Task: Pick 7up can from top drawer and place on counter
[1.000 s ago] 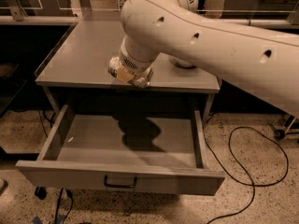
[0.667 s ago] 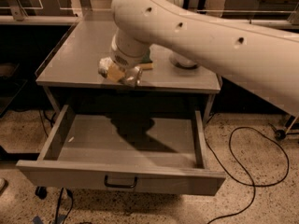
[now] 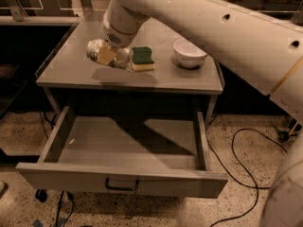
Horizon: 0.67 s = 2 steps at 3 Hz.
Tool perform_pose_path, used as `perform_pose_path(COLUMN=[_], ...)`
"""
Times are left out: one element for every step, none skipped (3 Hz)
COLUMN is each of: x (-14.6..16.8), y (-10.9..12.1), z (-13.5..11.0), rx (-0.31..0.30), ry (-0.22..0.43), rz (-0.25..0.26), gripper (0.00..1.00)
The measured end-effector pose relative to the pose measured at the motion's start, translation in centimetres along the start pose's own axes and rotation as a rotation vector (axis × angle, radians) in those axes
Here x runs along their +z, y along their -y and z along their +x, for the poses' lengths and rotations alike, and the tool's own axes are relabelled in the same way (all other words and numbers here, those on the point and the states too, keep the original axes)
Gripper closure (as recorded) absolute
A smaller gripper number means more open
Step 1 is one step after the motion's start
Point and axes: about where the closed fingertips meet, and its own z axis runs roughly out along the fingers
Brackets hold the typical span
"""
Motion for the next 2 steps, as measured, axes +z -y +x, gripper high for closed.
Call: perform_pose_path(x=[0.7, 2.1], y=[0.6, 2.4], z=[0.4, 0.5], rx=[0.019, 0.028], ry=[-0.013, -0.019], rz=[-0.016, -0.044], gripper=[1.00, 1.00])
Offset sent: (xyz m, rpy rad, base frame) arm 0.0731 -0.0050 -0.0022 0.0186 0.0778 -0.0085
